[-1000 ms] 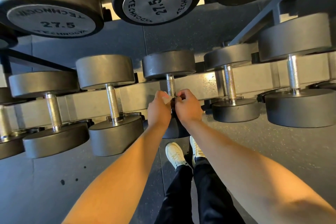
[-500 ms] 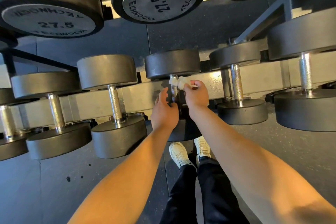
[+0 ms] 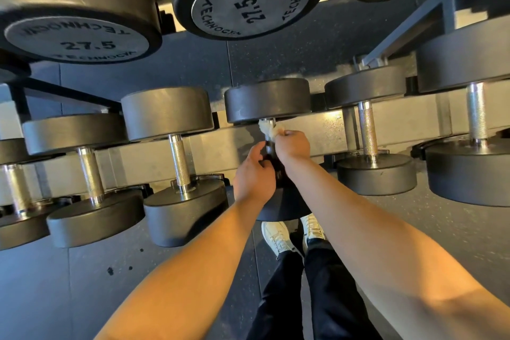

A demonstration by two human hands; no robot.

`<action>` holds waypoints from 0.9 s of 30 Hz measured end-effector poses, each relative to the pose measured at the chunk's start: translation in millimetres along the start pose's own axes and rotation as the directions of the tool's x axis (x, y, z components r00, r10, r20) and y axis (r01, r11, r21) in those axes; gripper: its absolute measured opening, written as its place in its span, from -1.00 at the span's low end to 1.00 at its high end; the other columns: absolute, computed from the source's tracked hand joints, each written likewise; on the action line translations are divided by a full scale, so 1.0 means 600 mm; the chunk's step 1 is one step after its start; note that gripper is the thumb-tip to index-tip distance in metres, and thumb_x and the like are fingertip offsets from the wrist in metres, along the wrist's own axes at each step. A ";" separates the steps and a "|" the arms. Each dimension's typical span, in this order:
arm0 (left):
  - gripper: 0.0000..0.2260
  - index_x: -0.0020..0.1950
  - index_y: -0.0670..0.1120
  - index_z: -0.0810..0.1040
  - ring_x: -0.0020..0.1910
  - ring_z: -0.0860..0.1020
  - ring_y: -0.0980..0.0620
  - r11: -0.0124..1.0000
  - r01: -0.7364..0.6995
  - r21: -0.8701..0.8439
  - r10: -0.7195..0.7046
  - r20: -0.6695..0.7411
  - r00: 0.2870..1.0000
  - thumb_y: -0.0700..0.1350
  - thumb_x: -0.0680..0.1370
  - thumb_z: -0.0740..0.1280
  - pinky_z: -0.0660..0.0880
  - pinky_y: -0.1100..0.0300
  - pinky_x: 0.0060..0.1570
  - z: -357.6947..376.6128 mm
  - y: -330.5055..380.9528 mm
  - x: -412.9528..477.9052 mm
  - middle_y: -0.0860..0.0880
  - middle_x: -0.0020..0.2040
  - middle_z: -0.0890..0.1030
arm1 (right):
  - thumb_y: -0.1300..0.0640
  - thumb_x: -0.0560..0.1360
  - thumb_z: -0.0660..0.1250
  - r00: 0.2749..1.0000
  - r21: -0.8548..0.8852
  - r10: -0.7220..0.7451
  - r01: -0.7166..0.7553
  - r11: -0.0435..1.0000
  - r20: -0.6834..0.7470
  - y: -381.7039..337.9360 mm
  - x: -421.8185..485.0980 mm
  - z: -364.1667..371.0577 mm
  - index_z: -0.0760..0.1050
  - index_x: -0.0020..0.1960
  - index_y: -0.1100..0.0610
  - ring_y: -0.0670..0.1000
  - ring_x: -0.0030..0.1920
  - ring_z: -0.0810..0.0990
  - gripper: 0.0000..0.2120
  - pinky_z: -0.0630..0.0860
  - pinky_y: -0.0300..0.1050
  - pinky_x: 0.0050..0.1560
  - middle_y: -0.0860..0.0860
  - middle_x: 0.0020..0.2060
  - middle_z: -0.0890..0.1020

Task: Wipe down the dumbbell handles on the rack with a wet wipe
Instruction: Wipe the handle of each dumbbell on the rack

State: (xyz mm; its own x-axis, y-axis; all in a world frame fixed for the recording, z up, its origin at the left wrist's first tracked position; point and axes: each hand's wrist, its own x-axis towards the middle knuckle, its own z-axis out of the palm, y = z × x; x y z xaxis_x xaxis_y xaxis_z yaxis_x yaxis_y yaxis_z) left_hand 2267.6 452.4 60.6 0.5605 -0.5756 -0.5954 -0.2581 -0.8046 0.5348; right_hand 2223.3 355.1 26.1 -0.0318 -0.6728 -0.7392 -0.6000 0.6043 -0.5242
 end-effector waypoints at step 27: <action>-0.55 0.57 0.16 0.25 0.07 0.58 -0.01 0.999 0.028 -0.016 -0.028 -0.020 0.999 -0.07 0.67 0.09 0.56 0.00 0.07 -0.006 0.007 -0.006 0.02 0.22 0.62 | -0.01 0.66 0.17 0.951 -0.176 -0.251 0.282 0.943 0.179 0.000 0.007 0.002 0.49 0.29 0.15 0.08 0.06 0.58 -0.68 0.51 -0.10 0.02 0.12 0.13 0.53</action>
State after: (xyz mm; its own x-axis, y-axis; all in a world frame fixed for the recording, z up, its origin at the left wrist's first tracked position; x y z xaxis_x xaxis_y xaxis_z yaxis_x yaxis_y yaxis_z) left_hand 2267.4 451.7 66.8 0.5836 -0.5496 -0.5978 -0.2299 -0.8179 0.5275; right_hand 2224.0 353.0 22.5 0.2630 -0.7153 -0.6474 -0.7159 0.3052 -0.6280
